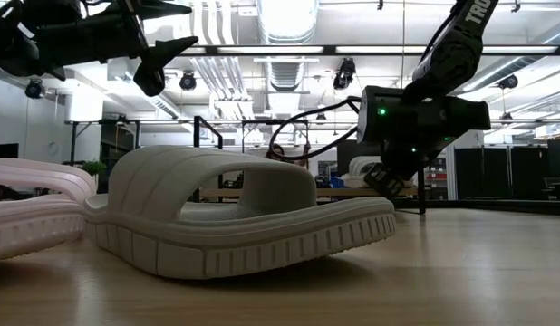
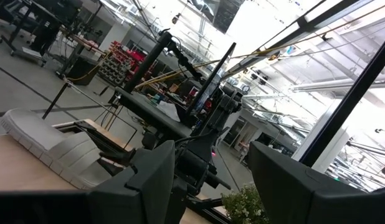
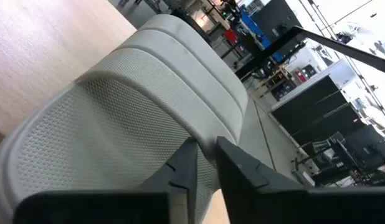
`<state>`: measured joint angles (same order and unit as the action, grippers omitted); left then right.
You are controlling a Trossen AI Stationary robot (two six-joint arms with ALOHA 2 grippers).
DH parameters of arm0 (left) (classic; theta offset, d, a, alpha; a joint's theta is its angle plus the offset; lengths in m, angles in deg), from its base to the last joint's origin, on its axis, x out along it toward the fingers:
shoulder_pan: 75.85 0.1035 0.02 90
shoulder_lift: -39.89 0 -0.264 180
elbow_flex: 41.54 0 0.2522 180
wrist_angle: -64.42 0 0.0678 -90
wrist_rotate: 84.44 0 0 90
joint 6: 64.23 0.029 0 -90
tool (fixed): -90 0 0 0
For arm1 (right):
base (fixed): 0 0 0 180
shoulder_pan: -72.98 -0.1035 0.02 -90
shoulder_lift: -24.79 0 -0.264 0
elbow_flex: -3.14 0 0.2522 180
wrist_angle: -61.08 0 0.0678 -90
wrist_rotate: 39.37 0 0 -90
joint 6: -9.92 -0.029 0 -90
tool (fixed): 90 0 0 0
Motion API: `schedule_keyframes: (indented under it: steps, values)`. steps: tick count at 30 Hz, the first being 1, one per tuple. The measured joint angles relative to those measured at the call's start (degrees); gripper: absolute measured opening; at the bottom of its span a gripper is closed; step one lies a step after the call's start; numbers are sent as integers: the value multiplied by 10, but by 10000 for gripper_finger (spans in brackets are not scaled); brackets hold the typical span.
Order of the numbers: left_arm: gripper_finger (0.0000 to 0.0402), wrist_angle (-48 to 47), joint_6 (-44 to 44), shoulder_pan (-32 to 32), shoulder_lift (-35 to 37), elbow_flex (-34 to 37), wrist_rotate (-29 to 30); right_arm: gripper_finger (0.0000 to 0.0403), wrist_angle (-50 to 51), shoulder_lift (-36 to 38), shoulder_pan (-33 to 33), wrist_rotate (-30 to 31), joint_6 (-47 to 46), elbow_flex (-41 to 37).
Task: Pick and place slides into the shelf
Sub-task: Put the right gray slipper on the shelf
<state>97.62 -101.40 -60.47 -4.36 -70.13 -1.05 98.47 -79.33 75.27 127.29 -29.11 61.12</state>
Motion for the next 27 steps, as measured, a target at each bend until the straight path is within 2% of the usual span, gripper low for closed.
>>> schedule_keyframes:
  steps: [12, 27]
  values:
    - [192, 0, 0, 0, 0, 0, 0, 133, 1, 0, -3, -7, 4, 1]
    - [192, 0, 0, 0, 0, 0, 0, 144, 1, 0, -24, -23, 26, 13]
